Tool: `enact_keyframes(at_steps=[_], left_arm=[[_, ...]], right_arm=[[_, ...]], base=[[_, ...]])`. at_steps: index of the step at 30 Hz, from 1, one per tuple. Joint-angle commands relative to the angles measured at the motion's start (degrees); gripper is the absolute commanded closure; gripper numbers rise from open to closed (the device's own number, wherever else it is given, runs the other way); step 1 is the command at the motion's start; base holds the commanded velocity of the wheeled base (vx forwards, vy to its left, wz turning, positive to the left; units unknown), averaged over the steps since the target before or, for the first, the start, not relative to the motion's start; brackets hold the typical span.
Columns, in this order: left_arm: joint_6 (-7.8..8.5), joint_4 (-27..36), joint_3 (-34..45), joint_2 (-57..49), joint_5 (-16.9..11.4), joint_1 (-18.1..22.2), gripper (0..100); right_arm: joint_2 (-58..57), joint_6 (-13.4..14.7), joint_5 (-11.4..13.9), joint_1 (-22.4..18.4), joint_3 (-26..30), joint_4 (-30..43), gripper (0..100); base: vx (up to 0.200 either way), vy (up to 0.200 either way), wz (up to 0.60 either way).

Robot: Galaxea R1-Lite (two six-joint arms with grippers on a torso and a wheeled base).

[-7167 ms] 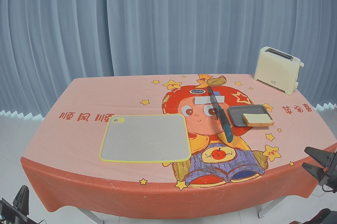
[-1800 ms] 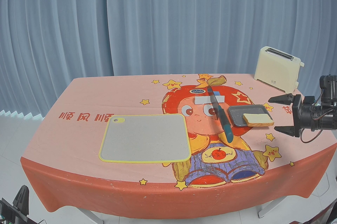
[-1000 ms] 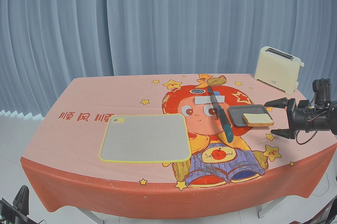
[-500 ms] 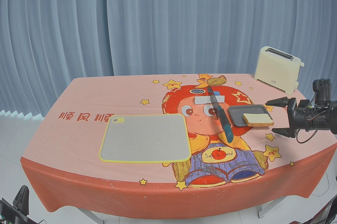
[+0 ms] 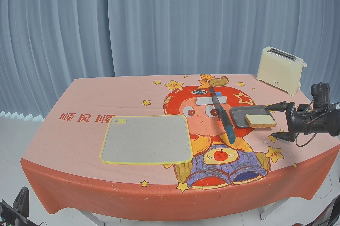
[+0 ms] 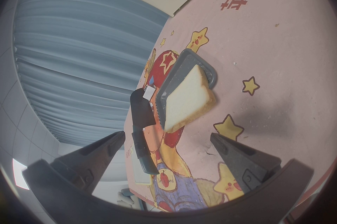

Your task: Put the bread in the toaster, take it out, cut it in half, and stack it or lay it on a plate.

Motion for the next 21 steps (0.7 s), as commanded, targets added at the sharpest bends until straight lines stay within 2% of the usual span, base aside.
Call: enact_keyframes(at_steps=[1, 3, 8, 21], left_arm=[[-0.01, 0.0, 1.0, -0.9, 0.0, 0.0, 100], [-0.01, 0.0, 1.0, -0.9, 0.0, 0.0, 100], [-0.01, 0.0, 1.0, -0.9, 0.0, 0.0, 100], [-0.01, 0.0, 1.0, -0.9, 0.0, 0.0, 100]], right_arm=[[1.8, 0.2, 0.0, 0.1, -0.8, 0.0, 0], [2.4, 0.4, 0.1, 0.1, -1.3, 0.0, 0], [4.6, 3.4, 0.0, 0.0, -3.8, 0.0, 0], [7.5, 4.5, 0.0, -0.4, -7.0, 0.0, 0]], base=[[0.0, 0.0, 0.0], [0.0, 0.0, 0.0], [0.0, 0.0, 0.0], [0.0, 0.0, 0.0]])
